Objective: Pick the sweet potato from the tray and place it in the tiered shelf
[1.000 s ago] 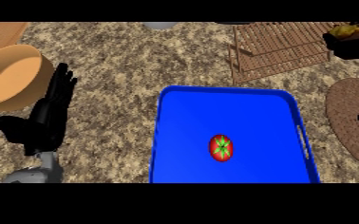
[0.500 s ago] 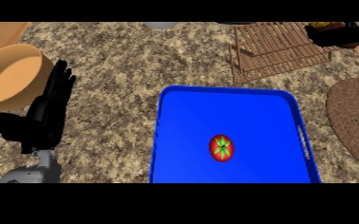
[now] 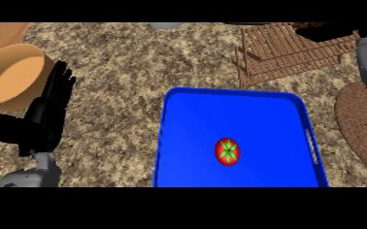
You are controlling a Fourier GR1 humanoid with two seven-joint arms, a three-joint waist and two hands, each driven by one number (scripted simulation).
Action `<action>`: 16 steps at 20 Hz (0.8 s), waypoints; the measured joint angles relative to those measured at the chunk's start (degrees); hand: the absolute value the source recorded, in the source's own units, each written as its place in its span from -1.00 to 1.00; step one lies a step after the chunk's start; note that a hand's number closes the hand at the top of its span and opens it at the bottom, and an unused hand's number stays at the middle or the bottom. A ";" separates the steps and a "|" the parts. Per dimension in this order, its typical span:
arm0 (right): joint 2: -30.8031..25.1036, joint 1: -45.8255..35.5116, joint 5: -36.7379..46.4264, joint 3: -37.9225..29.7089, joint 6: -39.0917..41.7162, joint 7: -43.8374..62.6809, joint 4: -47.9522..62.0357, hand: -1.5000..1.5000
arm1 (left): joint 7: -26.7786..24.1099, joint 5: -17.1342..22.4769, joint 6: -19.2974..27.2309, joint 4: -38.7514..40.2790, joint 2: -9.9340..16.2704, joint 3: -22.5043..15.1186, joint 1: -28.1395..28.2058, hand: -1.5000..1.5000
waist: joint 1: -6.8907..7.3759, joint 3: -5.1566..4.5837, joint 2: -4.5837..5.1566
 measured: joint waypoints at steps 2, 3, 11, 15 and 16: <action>-0.43 -0.89 -0.70 -0.61 0.46 -1.90 2.75 -1.00 | -0.91 -0.51 0.17 0.48 -0.57 -0.36 0.41 0.00 | -0.04 0.03 0.03; -0.60 -2.01 -0.99 -0.87 0.67 -2.37 4.06 -1.00 | -1.30 -0.65 0.13 0.47 -0.93 -0.69 0.88 0.00 | 0.00 0.04 0.04; -2.49 -6.49 -6.71 -5.14 3.17 -5.45 6.44 -1.00 | -1.83 -1.53 0.57 1.75 -1.16 -0.21 0.14 0.00 | -0.44 0.03 -0.14; -5.26 -6.42 -9.39 -7.58 3.55 -3.73 5.52 -1.00 | -1.45 -1.83 0.76 1.05 -1.24 -0.19 0.03 0.00 | -0.82 0.01 -0.29; -6.46 -5.81 -10.07 -8.40 3.77 -3.63 5.33 -1.00 | -1.29 -1.50 0.51 0.62 -1.11 0.03 0.59 0.00 | -0.87 0.00 -0.32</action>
